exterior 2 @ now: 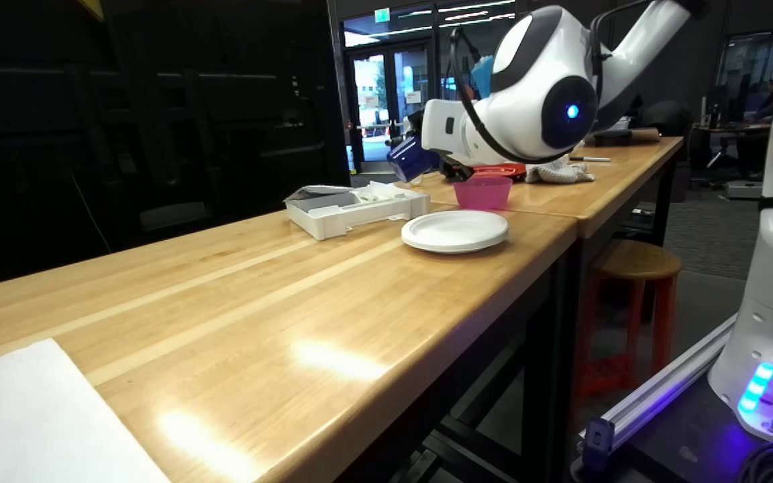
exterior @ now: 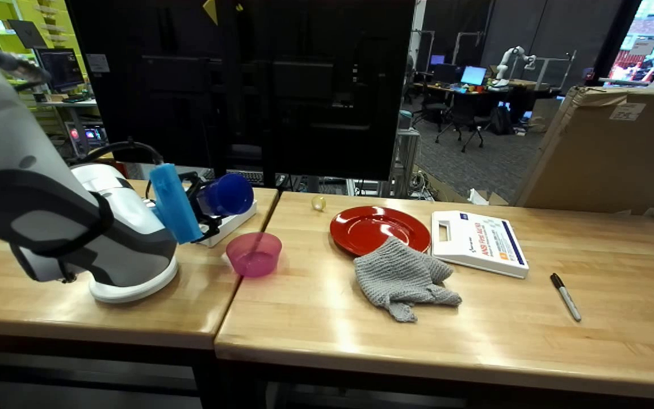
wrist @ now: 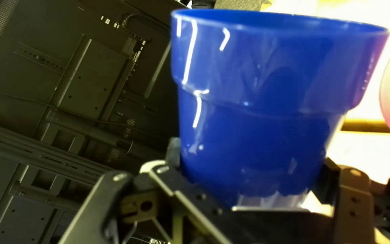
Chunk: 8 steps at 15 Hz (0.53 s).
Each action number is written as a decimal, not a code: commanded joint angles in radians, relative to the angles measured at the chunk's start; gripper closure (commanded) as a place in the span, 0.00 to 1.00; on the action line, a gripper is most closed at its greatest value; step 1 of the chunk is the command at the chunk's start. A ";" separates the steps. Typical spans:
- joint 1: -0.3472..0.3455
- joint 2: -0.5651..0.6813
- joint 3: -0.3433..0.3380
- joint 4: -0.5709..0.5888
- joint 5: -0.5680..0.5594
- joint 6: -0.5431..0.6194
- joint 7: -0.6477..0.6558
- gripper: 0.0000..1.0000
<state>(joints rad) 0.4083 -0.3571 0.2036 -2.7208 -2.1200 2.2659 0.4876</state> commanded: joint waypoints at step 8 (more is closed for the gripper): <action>0.000 -0.004 -0.022 0.014 -0.006 0.046 0.074 0.42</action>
<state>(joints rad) 0.4083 -0.3571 0.1904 -2.7205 -2.1179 2.2892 0.5428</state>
